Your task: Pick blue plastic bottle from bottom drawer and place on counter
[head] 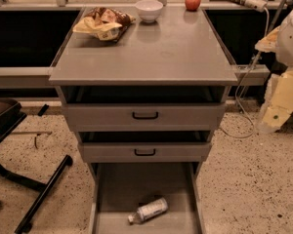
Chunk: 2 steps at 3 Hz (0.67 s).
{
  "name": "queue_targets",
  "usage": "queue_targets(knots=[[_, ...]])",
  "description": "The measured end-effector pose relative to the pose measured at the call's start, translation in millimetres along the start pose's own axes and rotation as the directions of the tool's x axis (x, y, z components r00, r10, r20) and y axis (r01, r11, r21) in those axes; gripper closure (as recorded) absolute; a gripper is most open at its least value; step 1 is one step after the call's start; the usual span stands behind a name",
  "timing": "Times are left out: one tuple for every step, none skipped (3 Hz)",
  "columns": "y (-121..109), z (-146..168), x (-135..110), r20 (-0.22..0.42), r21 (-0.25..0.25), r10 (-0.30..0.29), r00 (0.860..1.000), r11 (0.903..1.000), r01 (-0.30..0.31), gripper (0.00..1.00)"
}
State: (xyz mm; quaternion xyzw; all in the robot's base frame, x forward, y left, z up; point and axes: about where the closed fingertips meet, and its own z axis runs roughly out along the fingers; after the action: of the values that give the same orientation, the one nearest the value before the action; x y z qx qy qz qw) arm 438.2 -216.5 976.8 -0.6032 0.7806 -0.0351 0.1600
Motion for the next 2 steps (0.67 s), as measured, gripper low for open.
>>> queue_targets(knots=[[0.7, 0.3, -0.6, 0.008, 0.000, -0.002, 1.000, 1.0000, 0.002, 0.00], [6.8, 20.1, 7.5, 0.019, -0.011, 0.010, 1.000, 0.9999, -0.010, 0.00]])
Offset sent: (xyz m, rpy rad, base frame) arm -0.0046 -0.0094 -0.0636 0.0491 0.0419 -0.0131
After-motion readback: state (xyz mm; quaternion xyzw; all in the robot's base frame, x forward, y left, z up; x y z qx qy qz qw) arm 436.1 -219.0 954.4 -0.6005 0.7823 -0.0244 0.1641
